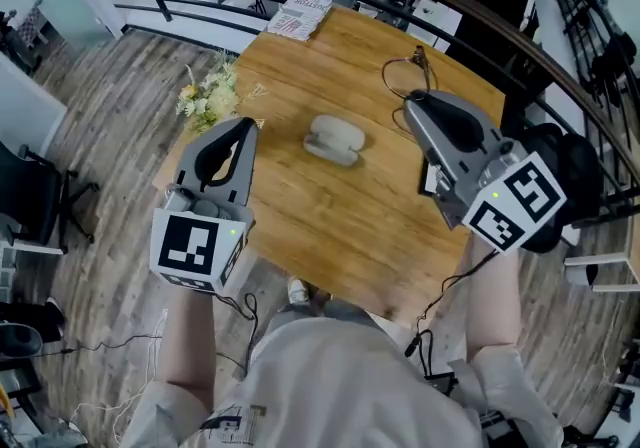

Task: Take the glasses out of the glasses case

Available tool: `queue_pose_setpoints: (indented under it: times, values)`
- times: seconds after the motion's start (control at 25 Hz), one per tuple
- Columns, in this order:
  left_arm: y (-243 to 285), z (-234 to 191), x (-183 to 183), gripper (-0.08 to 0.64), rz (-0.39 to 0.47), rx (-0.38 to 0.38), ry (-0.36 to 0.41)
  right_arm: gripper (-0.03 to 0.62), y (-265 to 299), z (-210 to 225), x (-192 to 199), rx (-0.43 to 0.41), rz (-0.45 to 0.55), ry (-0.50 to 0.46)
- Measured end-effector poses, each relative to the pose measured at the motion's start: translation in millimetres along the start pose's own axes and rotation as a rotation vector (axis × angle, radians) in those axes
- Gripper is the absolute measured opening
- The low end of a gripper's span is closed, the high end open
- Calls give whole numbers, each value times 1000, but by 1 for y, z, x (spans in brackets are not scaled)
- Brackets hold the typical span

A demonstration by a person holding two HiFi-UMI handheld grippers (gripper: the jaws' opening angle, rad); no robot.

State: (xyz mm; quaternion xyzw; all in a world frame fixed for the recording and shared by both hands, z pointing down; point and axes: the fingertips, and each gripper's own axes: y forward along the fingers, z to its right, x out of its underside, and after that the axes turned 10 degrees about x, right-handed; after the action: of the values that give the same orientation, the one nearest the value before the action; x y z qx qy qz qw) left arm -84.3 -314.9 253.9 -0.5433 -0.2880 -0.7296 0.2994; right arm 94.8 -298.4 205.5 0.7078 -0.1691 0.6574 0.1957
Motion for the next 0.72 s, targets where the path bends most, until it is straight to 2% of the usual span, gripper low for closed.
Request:
queue_pose_setpoints:
  times: [0.2,0.4,0.52,0.72]
  values:
    - [-24,14,-34,17,39,-16,67,60,-39,-13,-23,42,71,5]
    - [-46,26,-57,17,107,-37,97,60,-70,-34,-33,84,120,-17]
    - [-60,35,-56,17,109,-58,77,60,-81,-51,-24,94,120,-10]
    - [-66,43,-51,17,77,-50,54,60,-88,-64,-11,82,107,76]
